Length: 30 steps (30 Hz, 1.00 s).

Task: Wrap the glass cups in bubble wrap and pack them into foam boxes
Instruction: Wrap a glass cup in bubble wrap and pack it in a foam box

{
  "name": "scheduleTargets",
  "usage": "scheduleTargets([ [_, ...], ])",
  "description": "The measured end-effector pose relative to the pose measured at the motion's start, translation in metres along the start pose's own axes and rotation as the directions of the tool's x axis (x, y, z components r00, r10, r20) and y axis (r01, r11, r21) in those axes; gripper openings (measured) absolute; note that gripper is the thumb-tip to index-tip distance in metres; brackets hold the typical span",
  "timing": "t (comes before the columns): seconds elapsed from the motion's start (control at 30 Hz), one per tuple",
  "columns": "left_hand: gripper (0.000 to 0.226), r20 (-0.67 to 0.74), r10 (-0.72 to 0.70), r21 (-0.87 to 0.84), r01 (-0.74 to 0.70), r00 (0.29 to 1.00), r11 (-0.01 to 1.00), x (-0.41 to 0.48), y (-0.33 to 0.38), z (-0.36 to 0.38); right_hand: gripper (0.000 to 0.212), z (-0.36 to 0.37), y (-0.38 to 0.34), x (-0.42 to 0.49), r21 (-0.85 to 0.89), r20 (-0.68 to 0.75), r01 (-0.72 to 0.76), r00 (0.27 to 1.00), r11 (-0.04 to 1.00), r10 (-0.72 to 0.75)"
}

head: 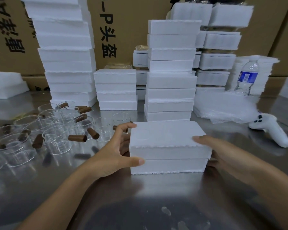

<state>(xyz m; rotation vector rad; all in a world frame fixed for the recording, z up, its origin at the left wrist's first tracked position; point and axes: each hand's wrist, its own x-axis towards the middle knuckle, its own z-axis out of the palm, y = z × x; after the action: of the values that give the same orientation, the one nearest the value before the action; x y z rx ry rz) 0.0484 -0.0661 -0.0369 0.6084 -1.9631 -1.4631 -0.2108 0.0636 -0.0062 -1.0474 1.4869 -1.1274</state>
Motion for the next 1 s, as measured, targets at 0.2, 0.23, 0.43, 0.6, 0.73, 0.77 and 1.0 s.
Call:
scheduleTargets([
  [0.2,0.088,-0.095,0.042,0.039,-0.038,0.995,0.999,-0.003,0.003,0.000,0.071,0.017,-0.004,-0.005,0.201,-0.096,-0.027,0.994,0.979,0.047],
  [0.23,0.088,-0.093,0.046,0.031,-0.044,0.995,0.999,-0.003,0.004,0.001,0.071,0.019,-0.005,-0.006,0.245,-0.100,-0.036,0.993,0.969,0.062],
  [0.43,0.086,-0.012,0.037,-0.030,-0.037,0.999,0.999,-0.006,0.006,0.003,0.057,0.016,-0.010,-0.008,0.285,-0.064,-0.119,0.988,0.951,0.143],
  [0.6,0.085,0.002,0.018,-0.078,-0.018,1.000,0.997,-0.006,0.007,0.007,0.049,0.018,-0.016,-0.010,0.298,-0.090,-0.131,0.982,0.946,0.164],
  [0.73,0.107,0.020,0.076,-0.138,-0.072,0.997,0.988,-0.007,0.009,0.006,0.044,0.020,-0.032,-0.011,0.382,-0.088,-0.087,0.988,0.920,0.130],
  [0.77,0.110,-0.011,0.079,-0.168,-0.080,0.997,0.983,-0.006,0.009,0.005,0.036,0.019,-0.040,-0.011,0.407,-0.089,-0.060,0.990,0.911,0.105],
  [1.0,0.104,-0.042,-0.042,-0.315,0.026,0.998,0.949,0.001,-0.007,-0.005,0.011,-0.001,-0.134,0.006,0.434,-0.264,0.262,0.952,0.862,-0.157],
])
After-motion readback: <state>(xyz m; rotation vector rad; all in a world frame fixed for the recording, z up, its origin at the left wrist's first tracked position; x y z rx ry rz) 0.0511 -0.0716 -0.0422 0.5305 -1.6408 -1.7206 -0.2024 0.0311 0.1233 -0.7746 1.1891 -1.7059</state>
